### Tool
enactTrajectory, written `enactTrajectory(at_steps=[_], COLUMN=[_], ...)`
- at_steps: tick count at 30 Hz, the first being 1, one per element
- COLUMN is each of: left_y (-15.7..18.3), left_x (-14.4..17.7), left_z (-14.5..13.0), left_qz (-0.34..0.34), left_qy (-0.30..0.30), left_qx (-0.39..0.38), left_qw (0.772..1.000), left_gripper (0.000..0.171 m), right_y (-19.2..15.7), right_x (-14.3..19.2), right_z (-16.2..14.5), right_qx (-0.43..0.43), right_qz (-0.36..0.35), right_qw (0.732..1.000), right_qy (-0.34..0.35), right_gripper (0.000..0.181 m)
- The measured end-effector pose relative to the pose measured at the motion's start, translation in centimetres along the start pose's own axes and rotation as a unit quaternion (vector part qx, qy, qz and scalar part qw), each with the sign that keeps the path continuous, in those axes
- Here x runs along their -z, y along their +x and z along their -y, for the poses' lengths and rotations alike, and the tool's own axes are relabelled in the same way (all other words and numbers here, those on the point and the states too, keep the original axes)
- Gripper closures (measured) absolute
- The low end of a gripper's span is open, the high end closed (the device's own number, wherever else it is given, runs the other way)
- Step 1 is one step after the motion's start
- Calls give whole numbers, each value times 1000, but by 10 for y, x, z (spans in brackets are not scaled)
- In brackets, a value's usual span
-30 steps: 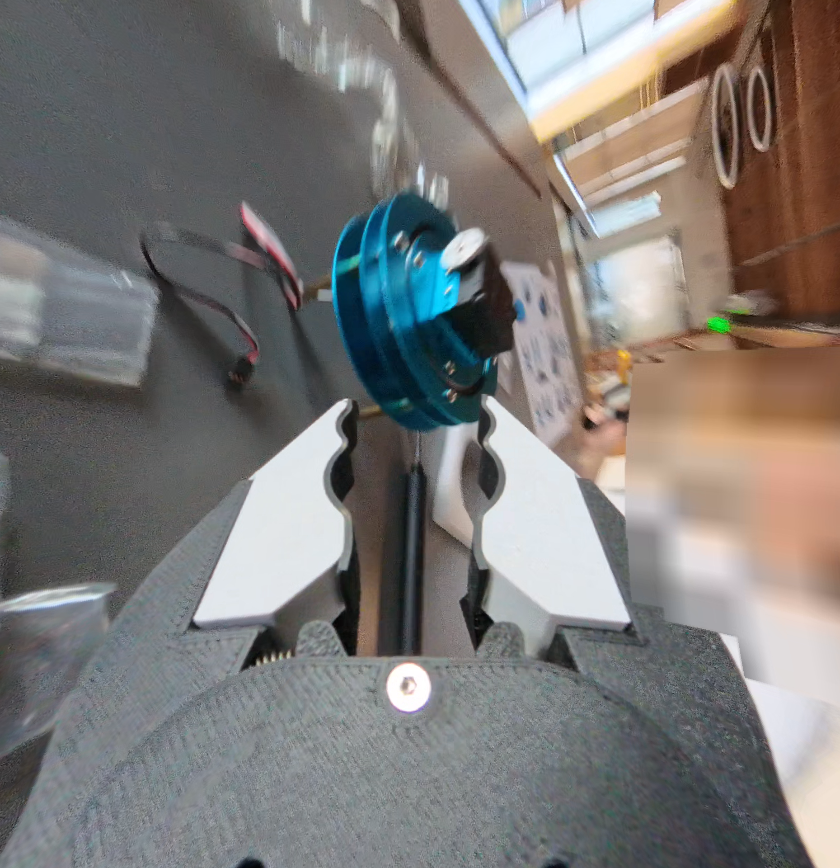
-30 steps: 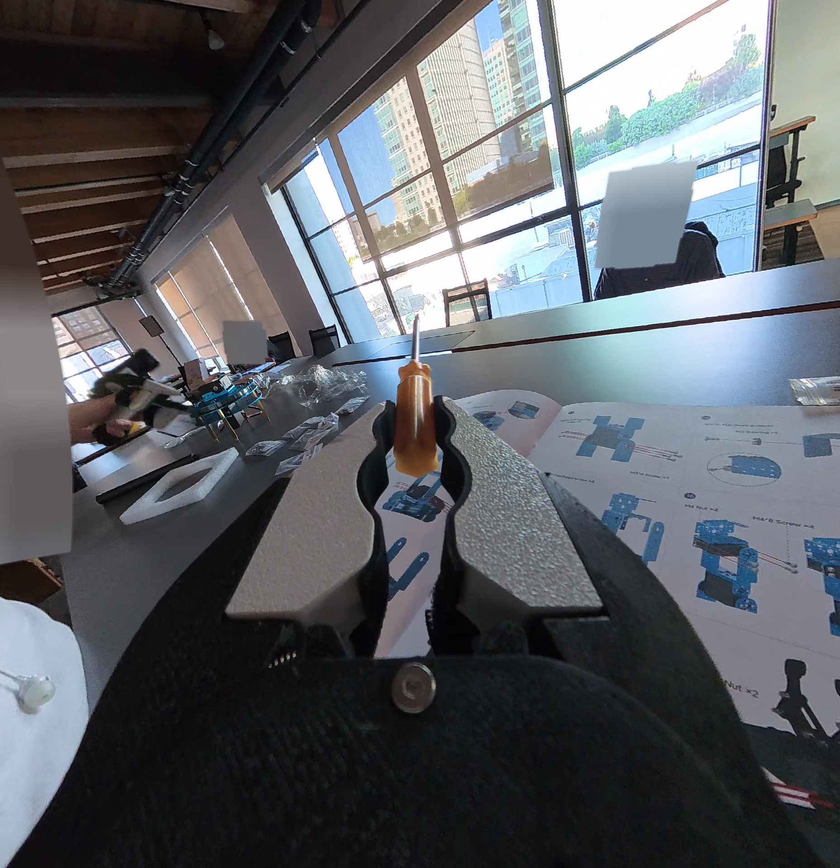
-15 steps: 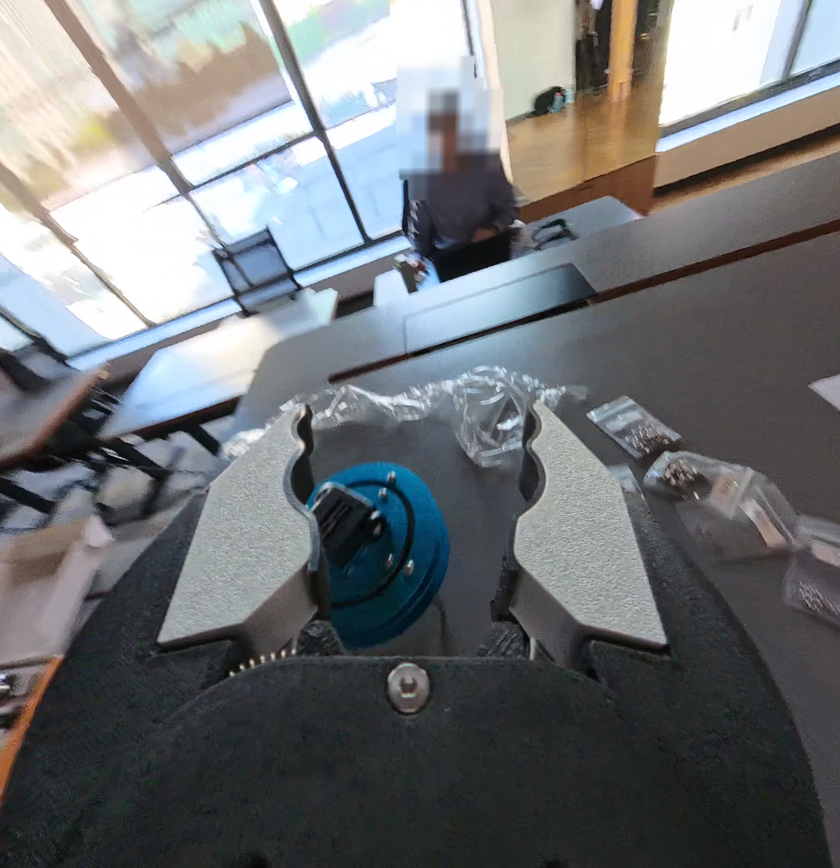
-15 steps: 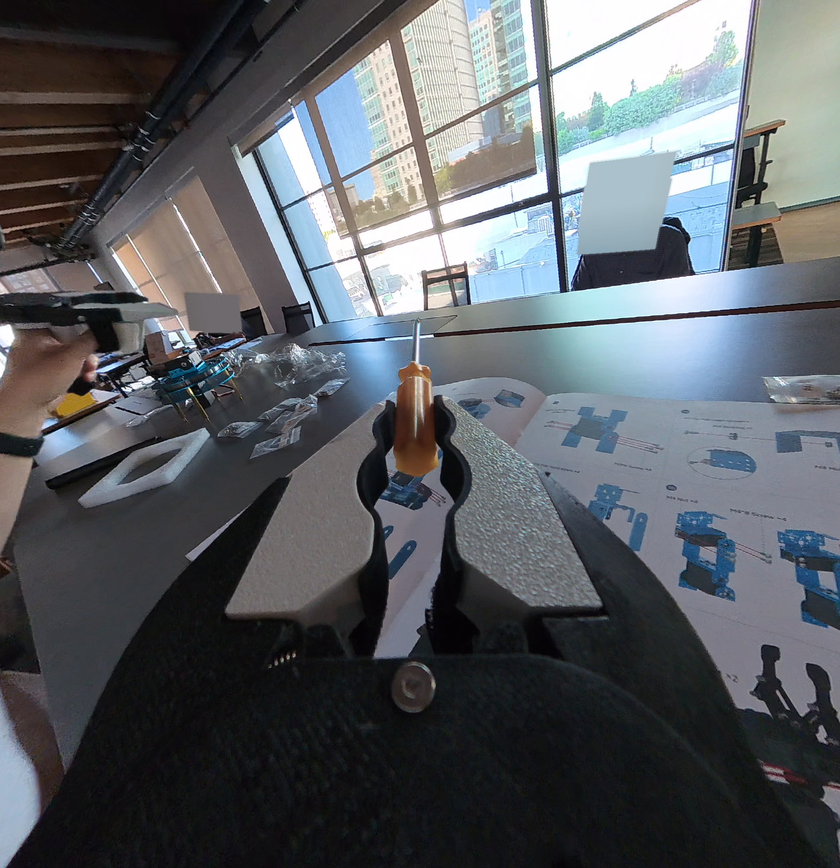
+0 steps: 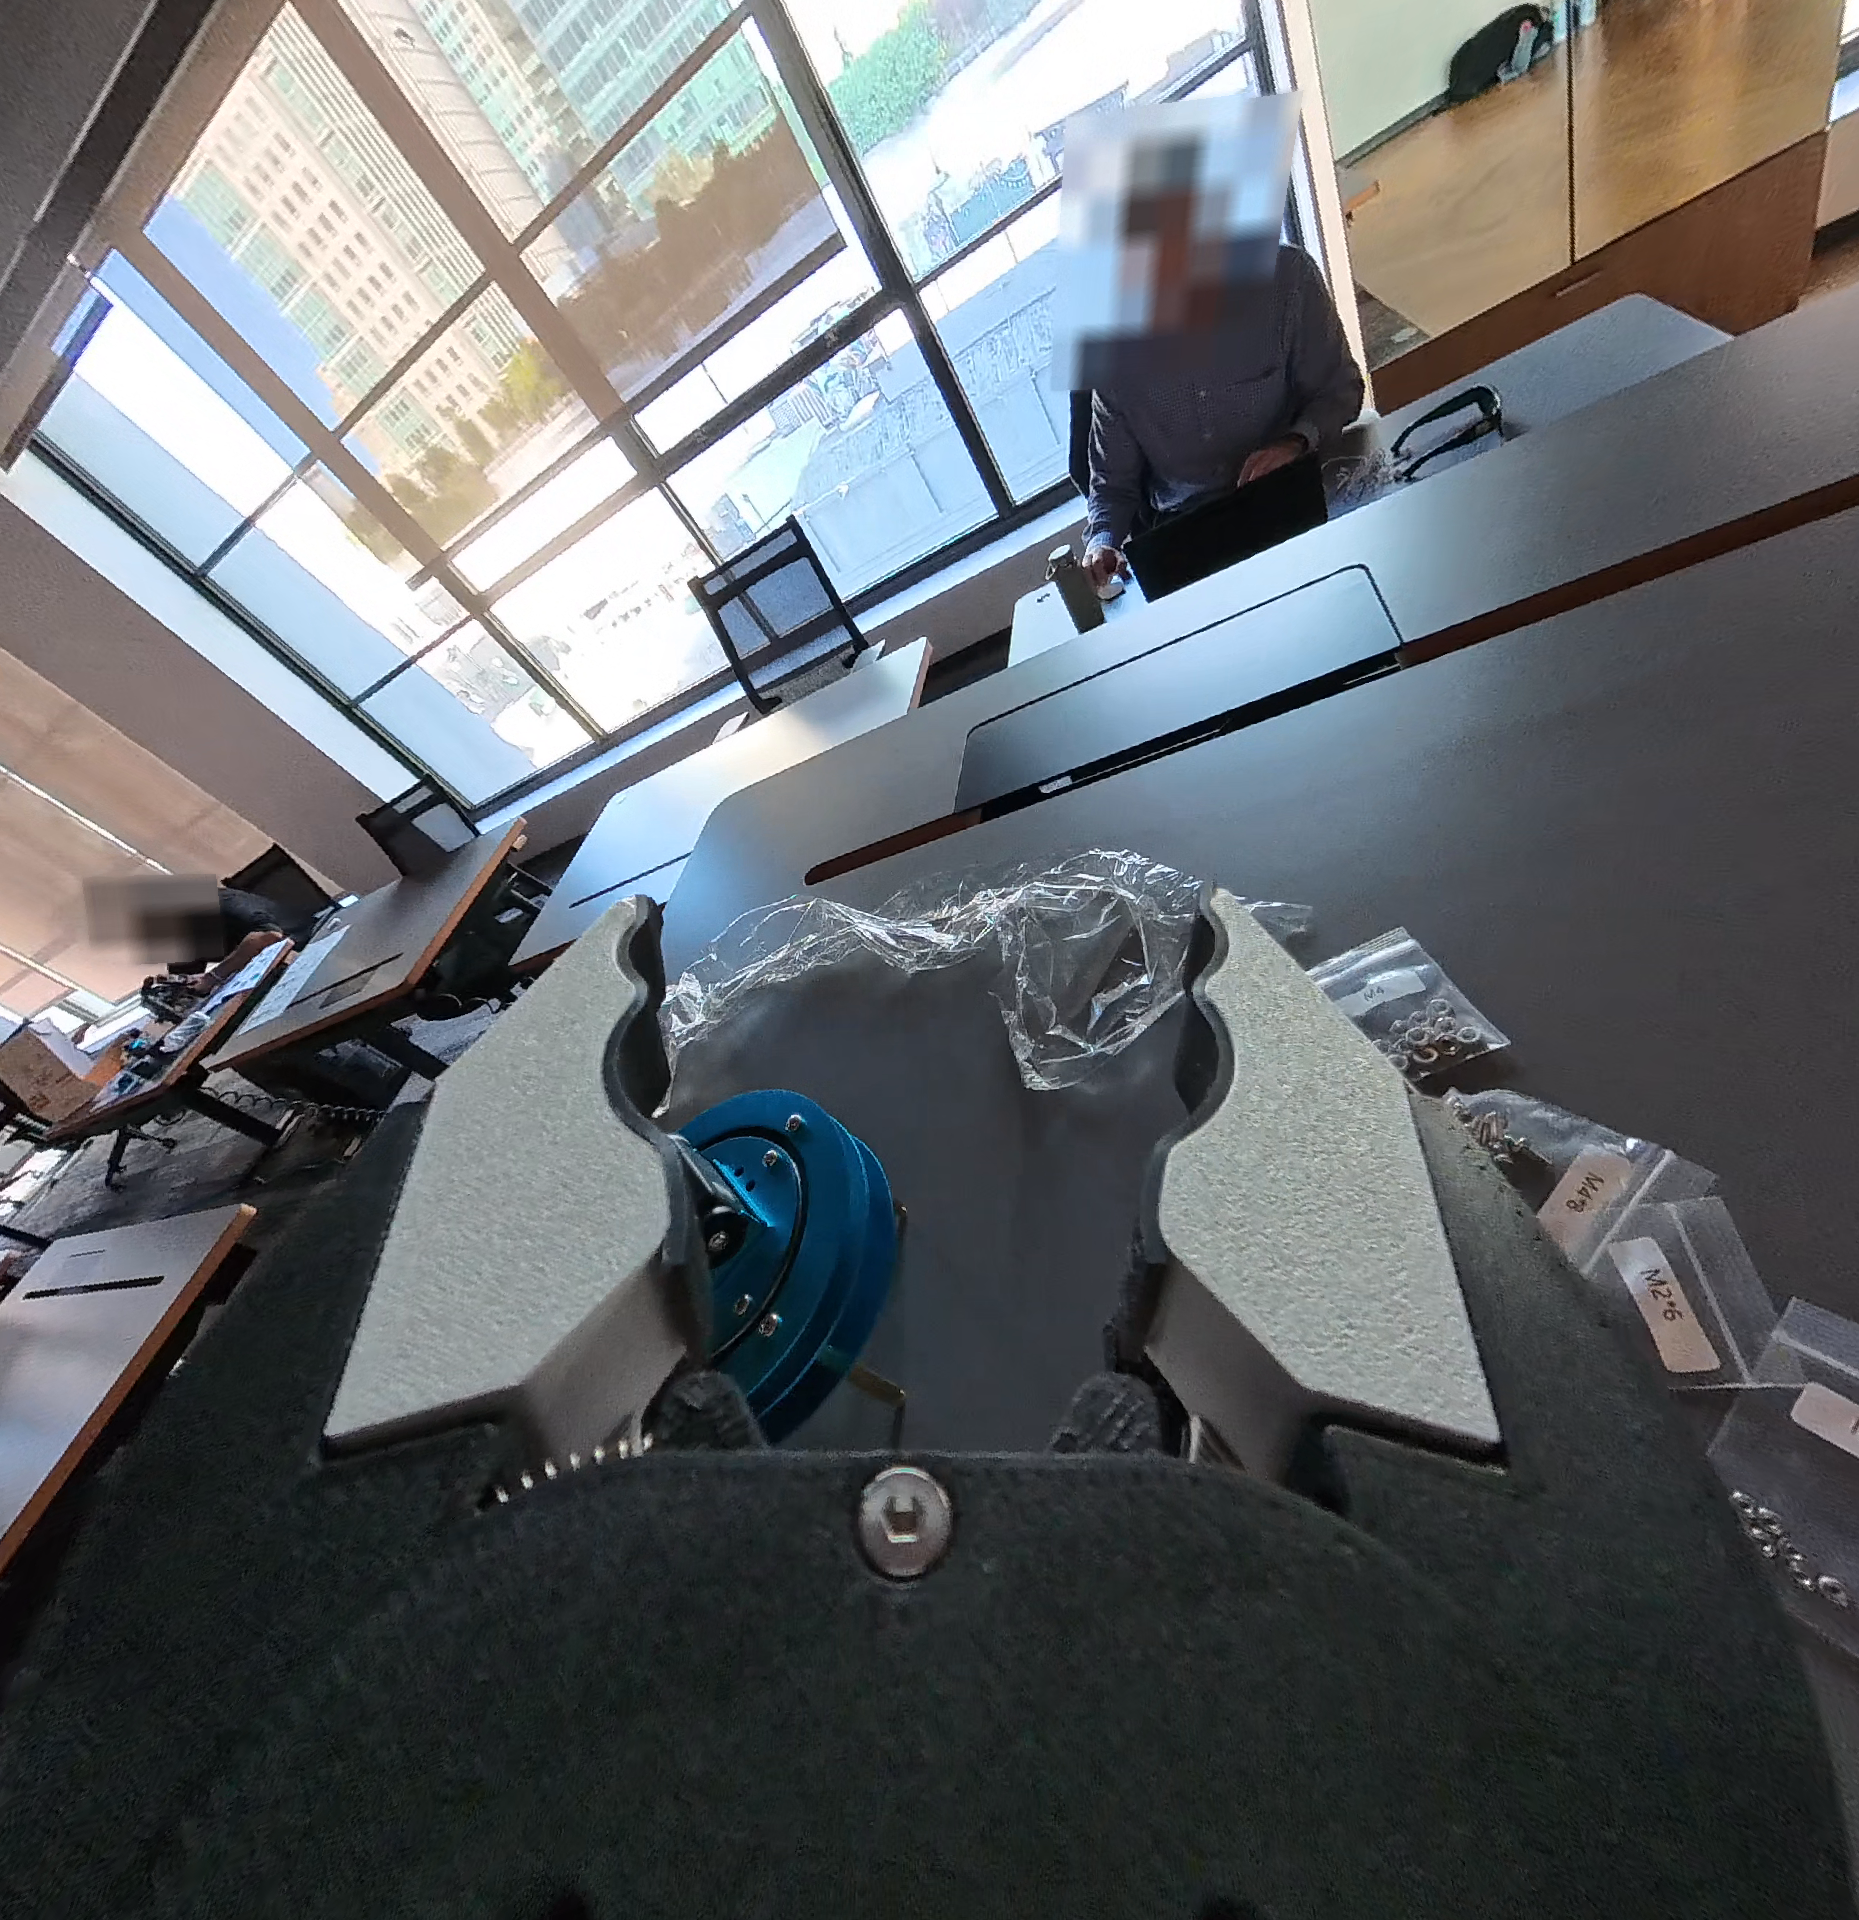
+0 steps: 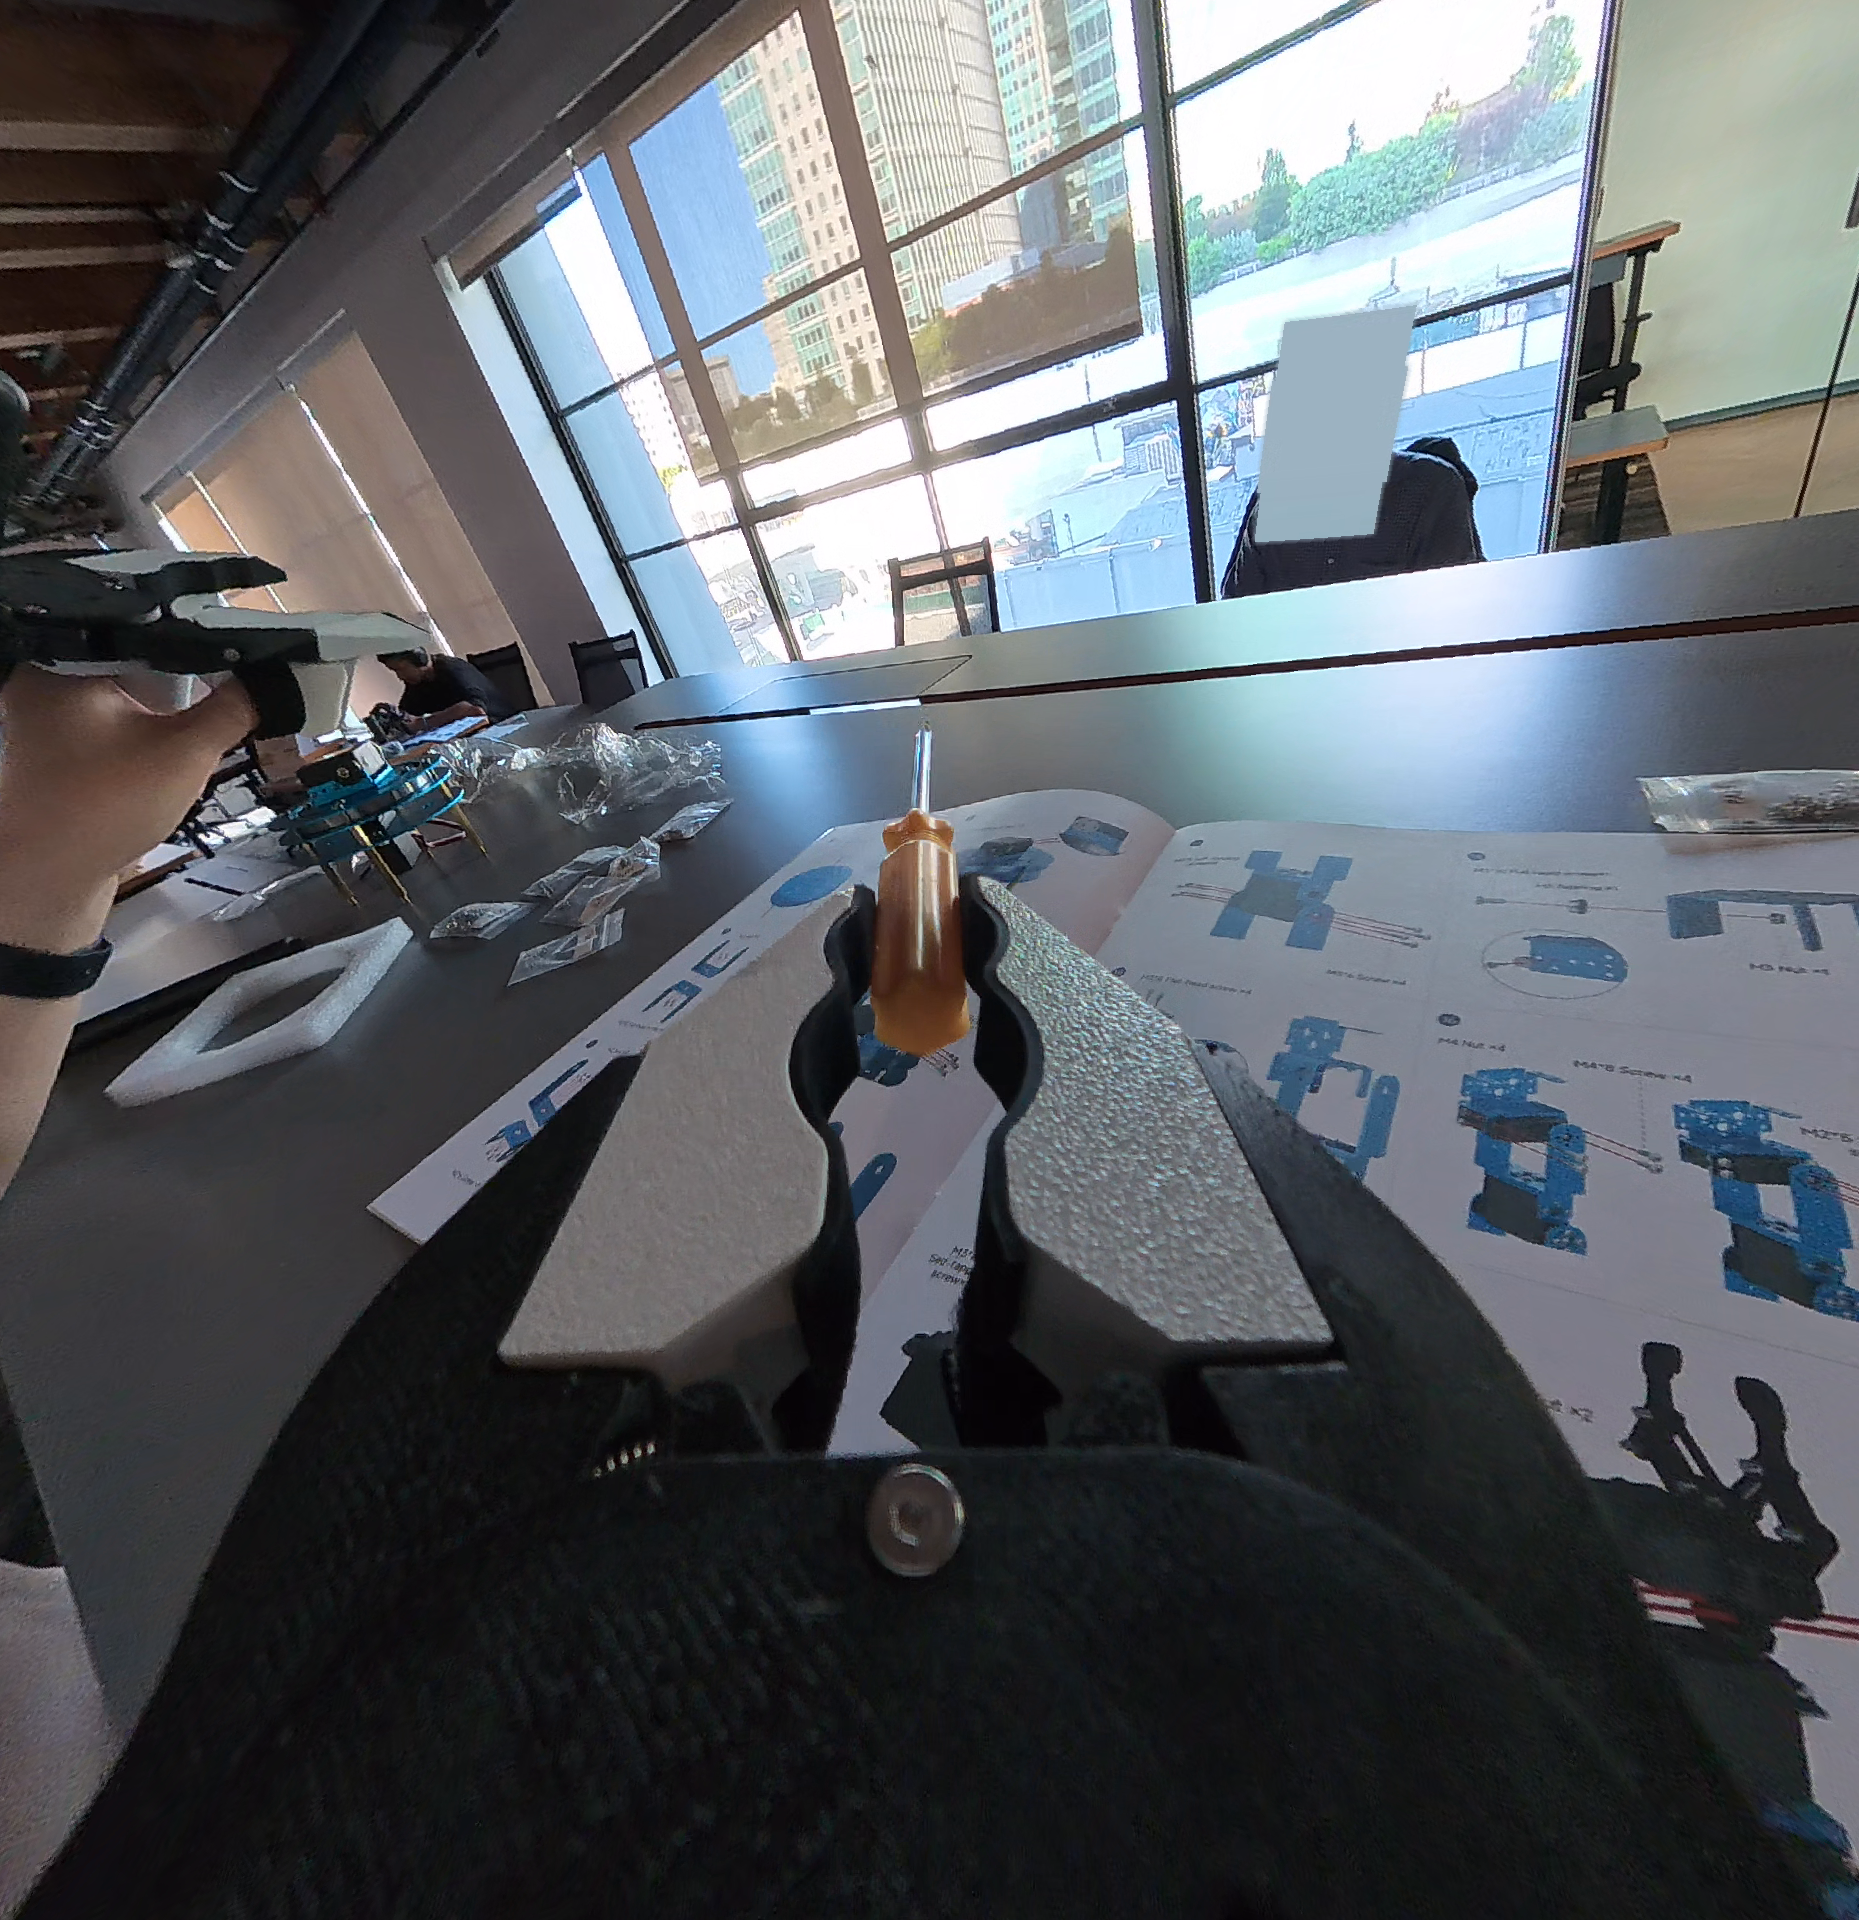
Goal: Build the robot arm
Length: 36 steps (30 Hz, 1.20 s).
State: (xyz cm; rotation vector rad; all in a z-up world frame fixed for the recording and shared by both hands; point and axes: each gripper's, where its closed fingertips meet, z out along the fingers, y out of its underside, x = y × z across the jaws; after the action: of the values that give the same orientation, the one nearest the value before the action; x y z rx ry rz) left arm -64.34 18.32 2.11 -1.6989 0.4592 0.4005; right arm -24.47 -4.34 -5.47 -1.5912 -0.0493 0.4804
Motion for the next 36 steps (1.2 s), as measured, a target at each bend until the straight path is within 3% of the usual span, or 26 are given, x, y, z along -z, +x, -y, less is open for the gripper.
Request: enactTrajectory(at_steps=[4,7,13,20,22,25,30,33,34,35,36], left_y=[6,13,39,86,108,129,158,169,173,177,181], left_x=[-2,-3,4,62,82,104,128,135,137,138,138], left_z=[-8,-9,-8,2,-4,-20,-45,-58,-62,-65,-68], left_qz=[-8,-20,-81,-149,-178,-198,-228,-241,-246,-251,-255], left_qy=[-13,-16,-18,4,-6,-31,-62,-74,-75,-76,-77], left_qx=[-3,-2,18,82,92,92,109,110,108,104,97], left_qw=[1000,1000,996,985,980,975,966,961,960,959,959], left_gripper=[72,72,71,73,73,73,74,75,75,76,77], right_y=[-1,-1,1,-10,-12,0,3,13,13,12,13], right_x=[-1,-1,-3,-1,11,28,14,12,10,11,11], right_z=[-1,0,-5,-17,-26,-42,-75,-101,-99,-96,-95], right_qx=[6,8,12,21,32,51,76,114,128,137,141], right_qz=[-2,4,-2,18,27,0,-6,-59,-64,-69,-75], right_qw=[1000,1000,1000,998,996,989,964,934,934,936,935], right_qy=[-3,-3,-16,-49,-77,-137,-255,-334,-327,-318,-316], right_gripper=[167,181,181,181,177,155,136,142,146,165,165])
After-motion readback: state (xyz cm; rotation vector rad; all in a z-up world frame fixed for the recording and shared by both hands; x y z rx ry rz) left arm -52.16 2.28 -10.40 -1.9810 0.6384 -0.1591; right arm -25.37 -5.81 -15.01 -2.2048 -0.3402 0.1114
